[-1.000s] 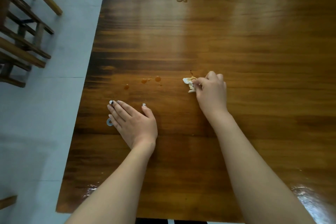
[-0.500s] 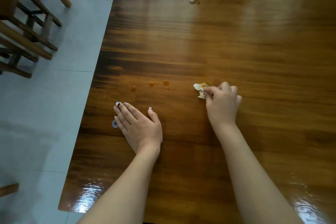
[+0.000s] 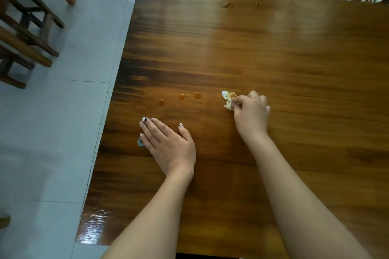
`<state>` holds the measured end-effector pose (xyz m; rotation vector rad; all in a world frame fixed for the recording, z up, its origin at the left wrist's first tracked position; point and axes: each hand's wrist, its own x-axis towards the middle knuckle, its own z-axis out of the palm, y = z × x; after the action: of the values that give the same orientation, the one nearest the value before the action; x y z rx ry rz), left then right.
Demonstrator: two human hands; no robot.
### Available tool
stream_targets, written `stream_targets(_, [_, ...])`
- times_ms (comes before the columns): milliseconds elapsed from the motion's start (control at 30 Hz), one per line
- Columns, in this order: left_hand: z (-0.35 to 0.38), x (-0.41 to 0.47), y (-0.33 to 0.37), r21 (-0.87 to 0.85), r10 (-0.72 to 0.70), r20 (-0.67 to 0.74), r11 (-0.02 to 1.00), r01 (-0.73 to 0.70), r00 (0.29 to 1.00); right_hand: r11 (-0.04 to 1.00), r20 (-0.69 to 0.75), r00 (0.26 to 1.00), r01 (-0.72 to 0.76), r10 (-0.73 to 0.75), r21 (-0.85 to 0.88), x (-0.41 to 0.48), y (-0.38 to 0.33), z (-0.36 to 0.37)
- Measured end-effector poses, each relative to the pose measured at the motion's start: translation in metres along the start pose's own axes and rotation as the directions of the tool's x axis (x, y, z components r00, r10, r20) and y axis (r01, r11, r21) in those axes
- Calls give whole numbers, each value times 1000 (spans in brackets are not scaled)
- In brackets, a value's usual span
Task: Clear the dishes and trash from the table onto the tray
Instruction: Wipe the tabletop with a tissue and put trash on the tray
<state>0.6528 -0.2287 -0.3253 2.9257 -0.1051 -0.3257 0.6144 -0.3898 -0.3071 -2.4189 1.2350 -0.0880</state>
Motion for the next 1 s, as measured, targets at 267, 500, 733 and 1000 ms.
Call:
stream_targets(267, [-31, 13, -12, -52, 69, 66, 997, -65, 995, 999, 5, 999, -33, 33, 8, -15, -38, 5])
stream_targets(500, [-54, 83, -66, -343, 285, -87, 891, -297, 955, 997, -10, 999, 51, -50, 58, -26, -88, 29])
stream_targets(733, [-50, 152, -69, -147, 528, 27, 842, -519, 849, 959, -153, 955, 271, -255, 89, -41, -138, 65])
stream_targets(1000, [-35, 157, -69, -1, 616, 50, 787, -617, 786, 933, -159, 921, 345, -357, -99, -35, -139, 80])
